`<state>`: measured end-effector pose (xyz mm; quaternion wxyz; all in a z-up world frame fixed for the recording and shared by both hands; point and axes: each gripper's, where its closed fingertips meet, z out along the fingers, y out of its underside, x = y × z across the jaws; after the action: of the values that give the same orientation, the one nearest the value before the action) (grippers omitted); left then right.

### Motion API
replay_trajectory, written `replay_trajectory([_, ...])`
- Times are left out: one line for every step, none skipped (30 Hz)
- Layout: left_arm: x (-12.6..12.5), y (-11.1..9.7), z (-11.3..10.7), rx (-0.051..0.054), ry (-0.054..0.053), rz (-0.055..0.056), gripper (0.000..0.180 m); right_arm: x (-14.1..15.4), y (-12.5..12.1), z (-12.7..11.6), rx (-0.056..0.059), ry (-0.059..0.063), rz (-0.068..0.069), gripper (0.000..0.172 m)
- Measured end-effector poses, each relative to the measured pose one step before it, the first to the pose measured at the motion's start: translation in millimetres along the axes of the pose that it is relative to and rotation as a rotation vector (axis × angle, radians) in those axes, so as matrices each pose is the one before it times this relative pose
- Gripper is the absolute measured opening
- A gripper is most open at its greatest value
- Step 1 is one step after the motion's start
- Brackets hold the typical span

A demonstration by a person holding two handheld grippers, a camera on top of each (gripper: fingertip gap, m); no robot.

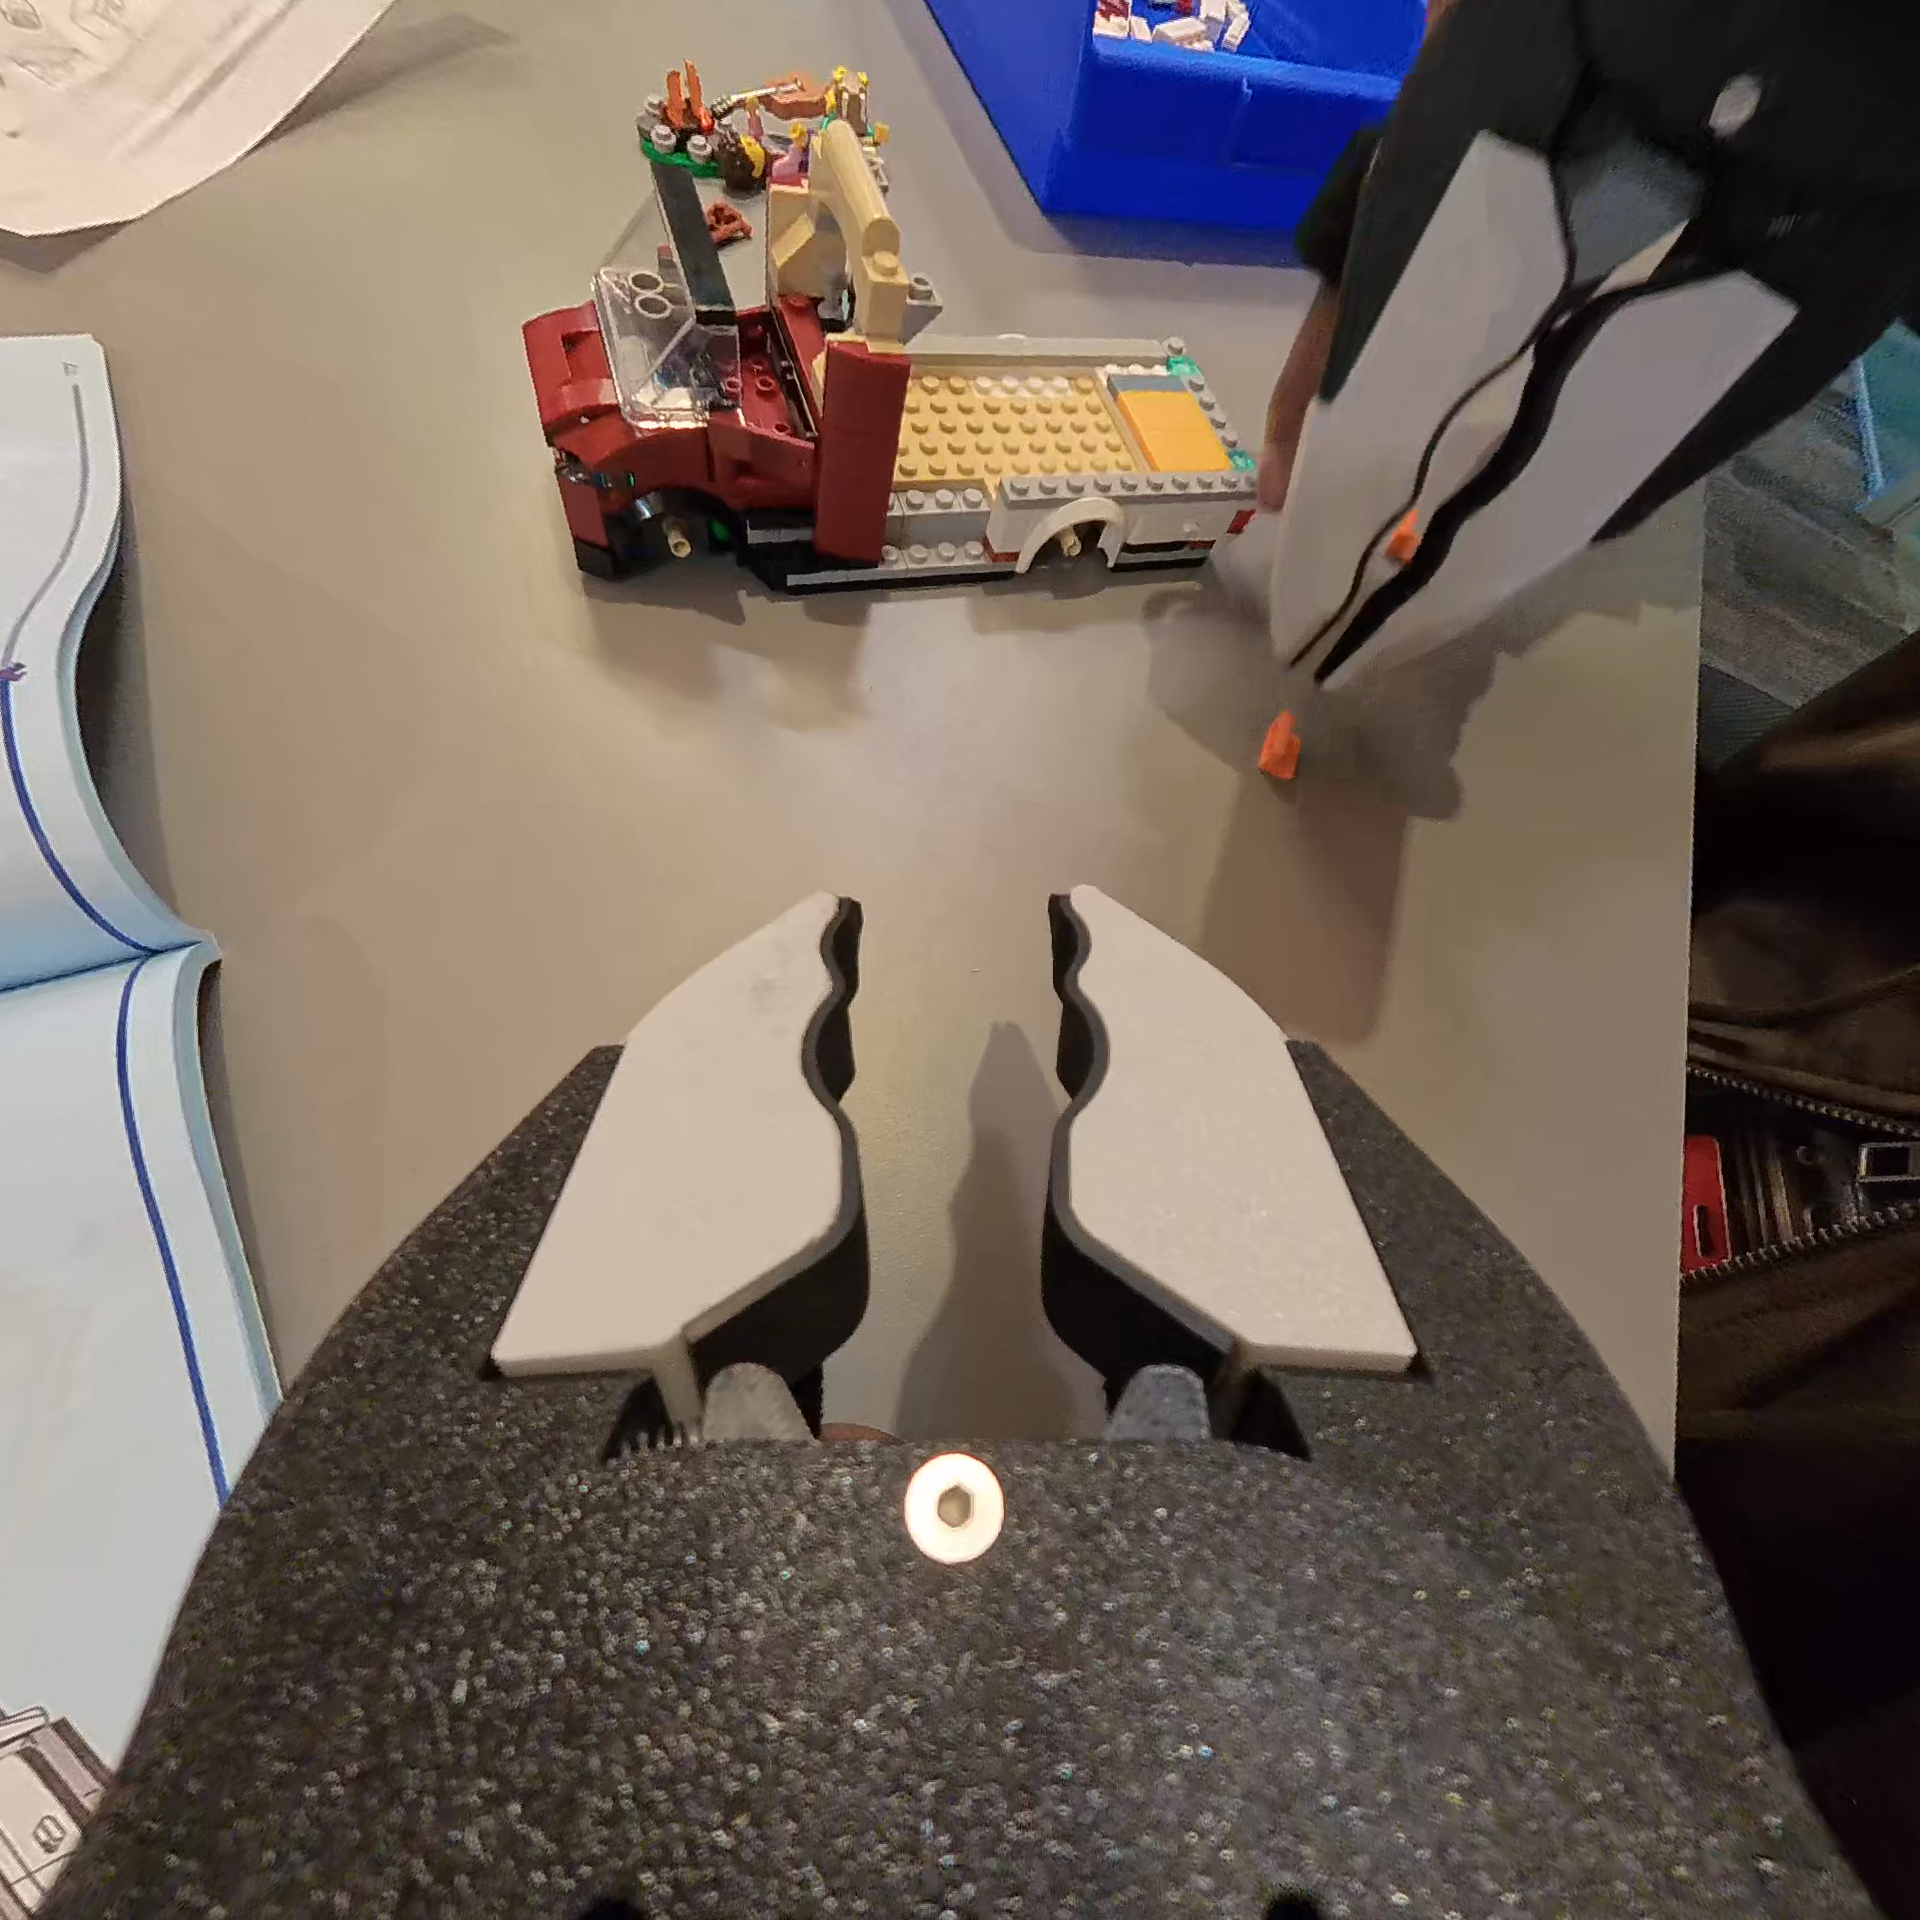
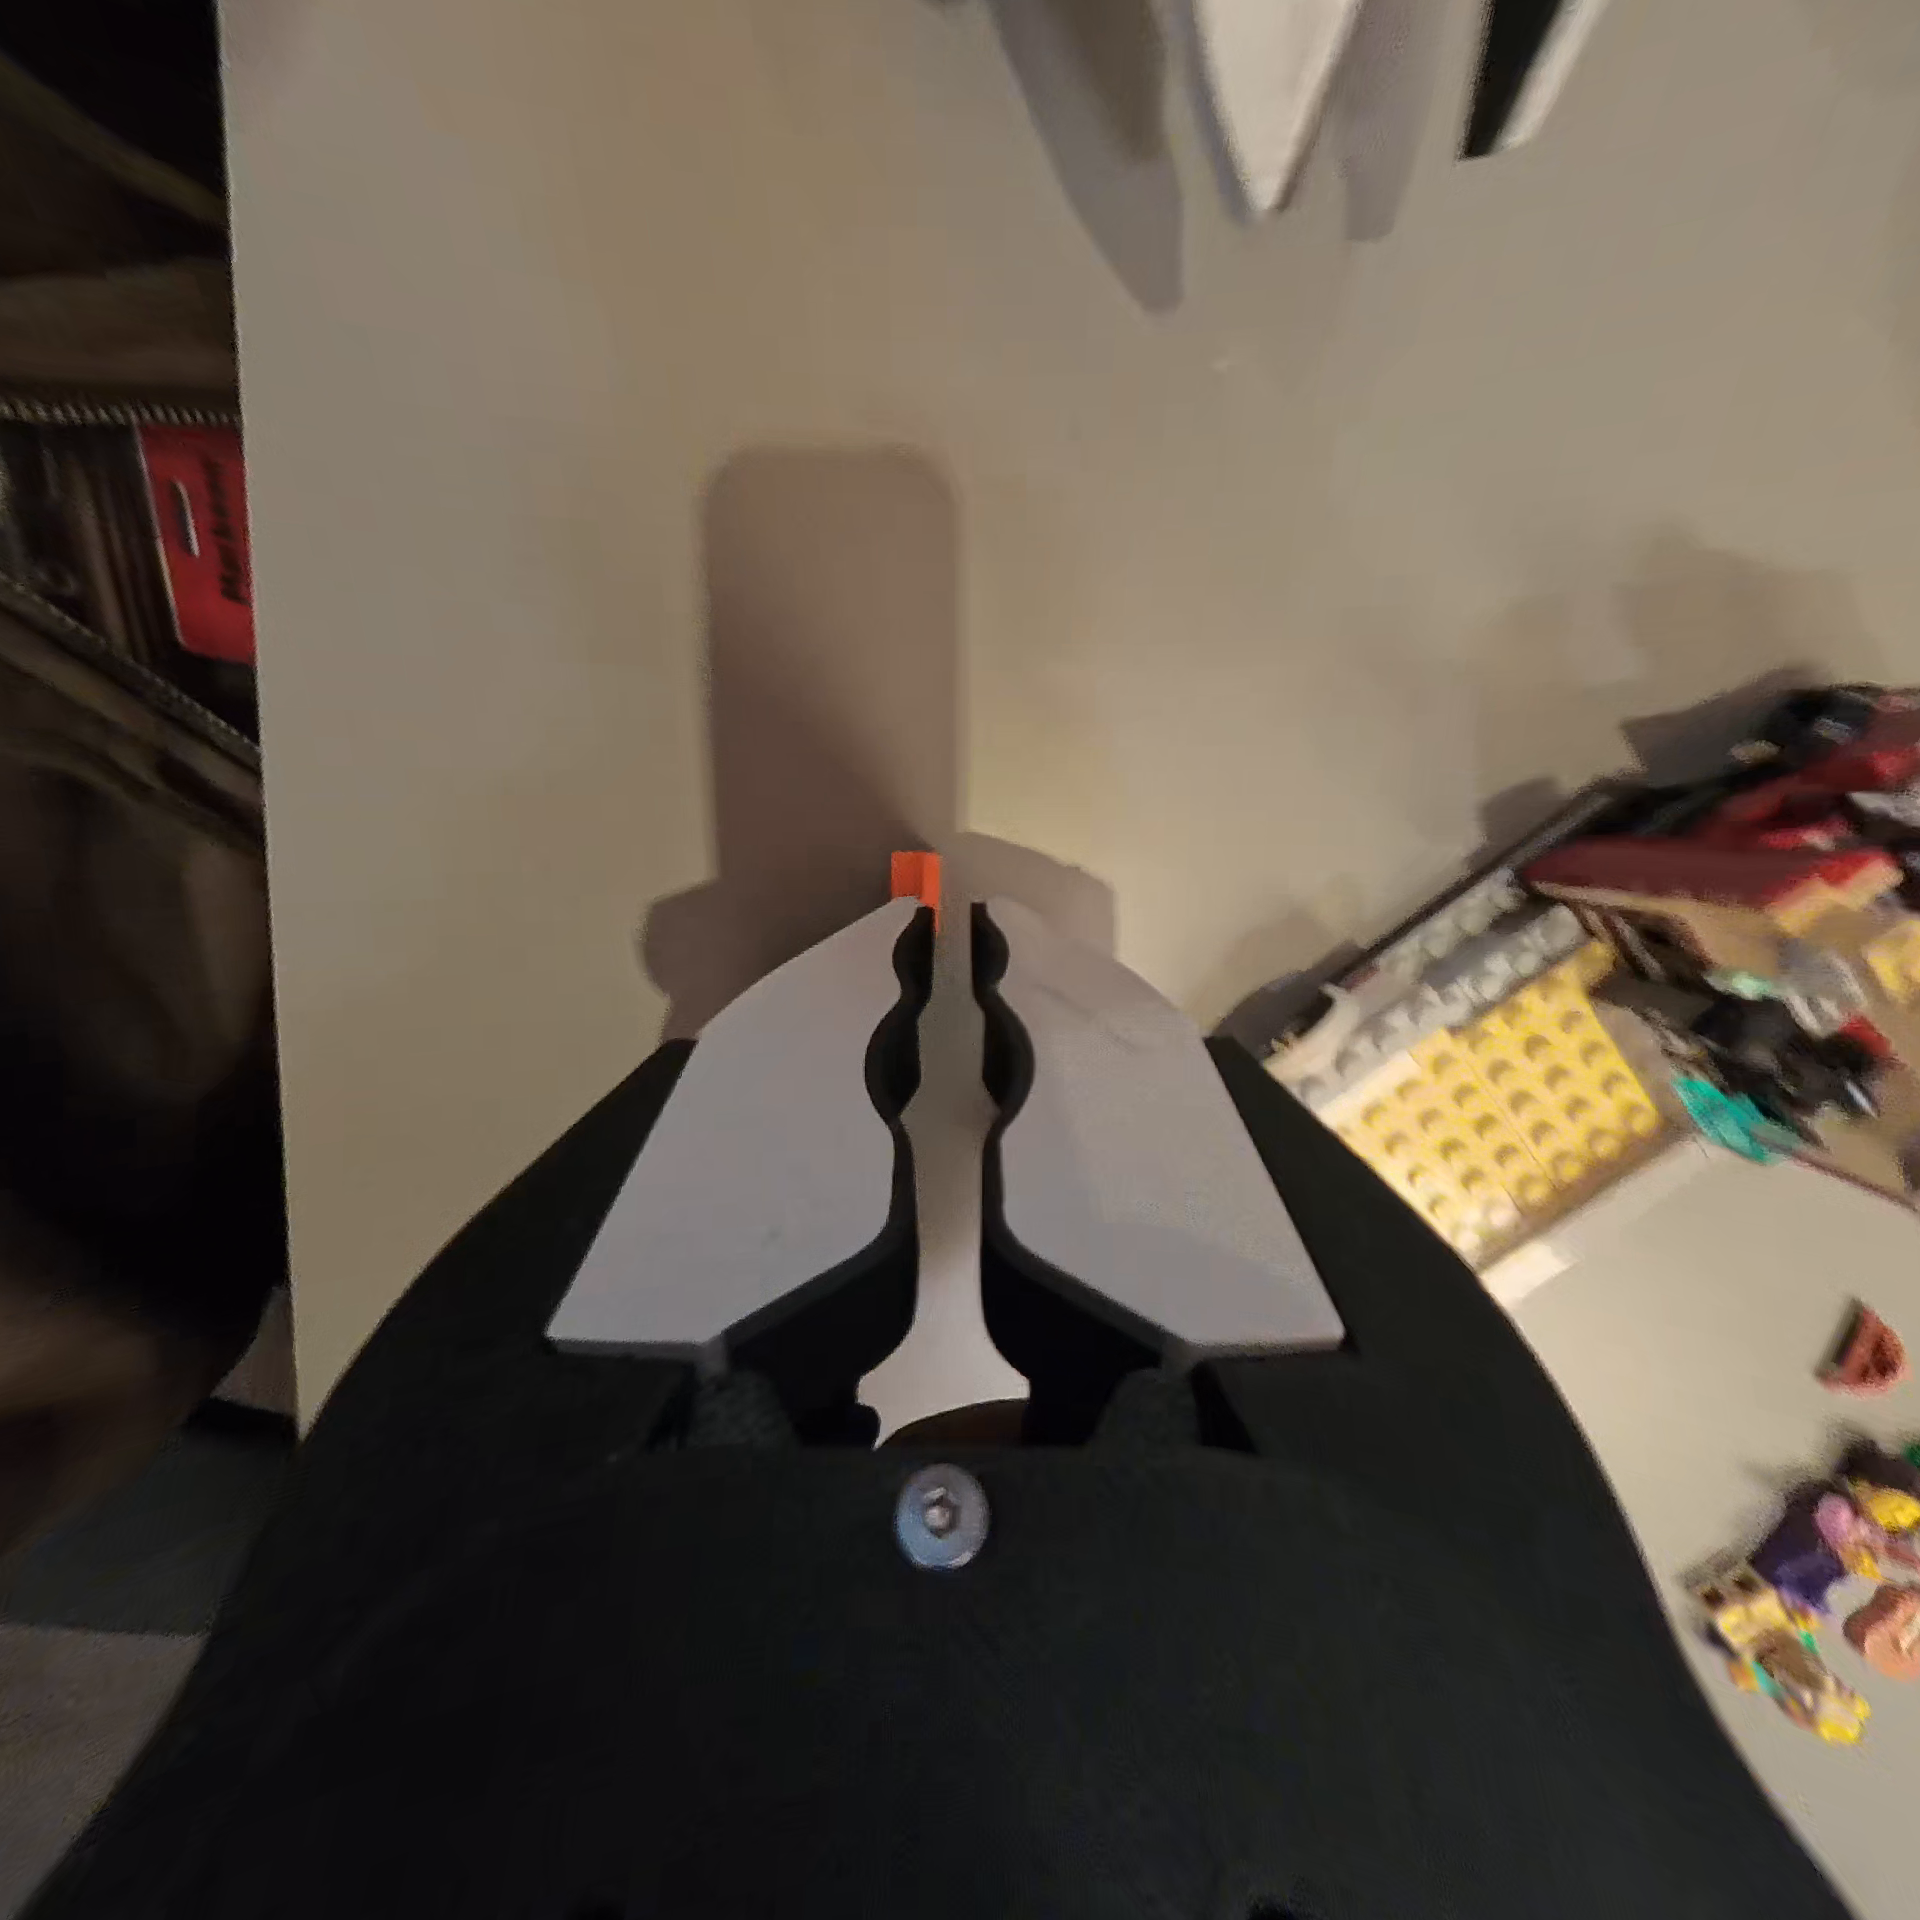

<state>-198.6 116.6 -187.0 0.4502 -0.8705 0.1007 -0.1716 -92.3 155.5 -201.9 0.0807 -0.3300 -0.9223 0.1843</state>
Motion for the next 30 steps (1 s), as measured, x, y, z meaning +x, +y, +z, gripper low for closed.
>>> replay_trajectory([0.09, 0.02, -0.17, 0.0008, 0.0009, -0.0012, 0.036, 4.37, 0.36, -7.35, 0.0274, 0.0279, 0.0226, 0.007])
replay_trajectory([0.1, 0.13, -0.05, 0.0001, 0.0004, -0.0018, 0.036, 4.79, 1.71, -7.54, 0.022, 0.0313, 0.0256, 0.009])
replay_trajectory([0.12, 0.03, -0.25, 0.0009, -0.0013, -0.0006, 0.036, 5.84, 3.23, -7.58, 0.0155, 0.0374, 0.0275, 0.012])
replay_trajectory([0.91, 0.58, -0.23, -0.0006, 0.0017, -0.0023, 0.036, 7.49, 5.46, -7.01, 0.0043, 0.0501, 0.0265, 0.015])
replay_trajectory([2.22, 1.13, -0.42, -0.0025, 0.0068, -0.0035, 0.036, 9.26, 8.05, -6.14, -0.0095, 0.0631, 0.0216, 0.019])
replay_trajectory([2.45, 0.9, -0.94, 0.0017, 0.0027, -0.0013, 0.036, 9.13, 10.07, -4.65, -0.0206, 0.0639, 0.0145, 0.025])
replay_trajectory([3.07, 1.17, -1.32, 0.0031, 0.003, -0.0019, 0.036, 7.66, 11.24, -3.22, -0.0271, 0.0573, 0.0089, 0.031])
replay_trajectory([3.57, 1.69, -1.8, 0.0019, 0.0059, -0.0042, 0.036, 6.6, 11.51, -1.51, -0.0288, 0.0504, 0.0052, 0.039])
replay_trajectory([3.81, 1.82, -2.11, 0.0028, 0.0069, -0.0064, 0.036, 5.35, 11.01, 0.02, -0.028, 0.0418, 0.0058, 0.047])
replay_trajectory([3.58, 1.61, -2.46, 0.0056, 0.0057, -0.0095, 0.036, 3.74, 9.75, 1.6, -0.0254, 0.0277, 0.0116, 0.053])
replay_trajectory([3.34, 1.63, -2.76, 0.0078, 0.0052, -0.012, 0.036, 1.79, 7.91, 3.07, -0.0205, 0.0108, 0.0191, 0.057])
replay_trajectory([3.12, 1.45, -3.13, 0.0091, 0.0043, -0.0124, 0.036, 1.11, 5.96, 4.07, -0.0146, 0.0013, 0.0247, 0.06])
replay_trajectory([3.4, 1.59, -3.09, 0.0091, 0.0056, -0.0117, 0.036, 1.29, 4.38, 4.59, -0.0129, -0.0002, 0.0244, 0.061])
replay_trajectory([3.34, 1.57, -3.15, 0.0091, 0.0062, -0.0111, 0.036, 1.73, 3.23, 4.66, -0.0124, 0.0021, 0.0183, 0.061])
replay_trajectory([3.11, 1.66, -3.13, 0.0084, 0.0054, -0.0115, 0.036, 1.32, 2.06, 4.44, -0.011, 0.0004, 0.0126, 0.061])
replay_trajectory([3.24, 1.8, -3.09, 0.0074, 0.0066, -0.0121, 0.036, 0.24, 0.9, 3.92, -0.0097, -0.0056, 0.011, 0.061])
replay_trajectory([3.06, 1.47, -2.99, 0.0088, 0.0078, -0.0123, 0.036, -0.3, -2.91, 1.82, 0.0105, -0.0083, 0.0145, 0.057])
replay_trajectory([3.06, 0.96, -3.02, 0.0116, 0.0079, -0.012, 0.036, -0.21, -3.53, 1.28, 0.0101, -0.0036, 0.0132, 0.058])
replay_trajectory([2.97, 0.26, -3.04, 0.0156, 0.0102, -0.0122, 0.036, -0.56, -3.07, 1.55, 0.0038, 0.0001, 0.005, 0.057])
replay_trajectory([2.71, -0.21, -3.06, 0.0183, 0.0103, -0.013, 0.036, -1.01, -3.85, 1.4, 0.0078, 0.0018, 0.0012, 0.056])
replay_trajectory([2.24, -0.83, -3.1, 0.0204, 0.0087, -0.0124, 0.036, -2.85, -4.01, 1.19, 0.0072, -0.0061, 0.0003, 0.053])
replay_trajectory([2.0, -1.24, -2.96, 0.0224, 0.0083, -0.011, 0.036, -3.08, -5.03, 1.17, 0.0104, -0.0043, 0.0039, 0.052])
replay_trajectory([1.98, -1.6, -2.71, 0.0226, 0.0106, -0.0093, 0.036, -3.85, -5.32, 1.4, 0.0099, -0.0058, 0.0043, 0.051])
replay_trajectory([1.75, -1.8, -2.41, 0.0216, 0.0104, -0.0082, 0.036, -3.53, -5.46, 1.31, 0.009, -0.0015, 0.0035, 0.051])
replay_trajectory([0.85, -1.91, -2.18, 0.0202, 0.0067, -0.0072, 0.036, -3.66, -5.42, 1.32, 0.0082, -0.0012, -0.005, 0.049])
replay_trajectory([0.31, -1.96, -1.79, 0.0187, 0.0034, -0.0054, 0.036, -4.5, -5.9, 1.35, 0.0131, -0.0059, -0.0133, 0.048])
replay_trajectory([-0.03, -1.82, -1.48, 0.0159, 0.0014, -0.0041, 0.036, -4.59, -5.8, 1.44, 0.0159, -0.0106, -0.0125, 0.047])
replay_trajectory([-0.21, -1.52, -1.23, 0.013, 0.0005, -0.0034, 0.036, -4.07, -5.77, 1.81, 0.0157, -0.0135, -0.0057, 0.046])
replay_trajectory([-0.16, -1.31, -1.05, 0.0112, -0.0003, -0.0028, 0.036, -2.97, -5.41, 2.12, 0.0174, -0.0129, -0.0018, 0.045])
replay_trajectory([-0.02, -1.15, -0.83, 0.0098, 0.0003, -0.0013, 0.036, -1.54, -4.47, 1.99, 0.015, -0.0079, 0.0005, 0.045])
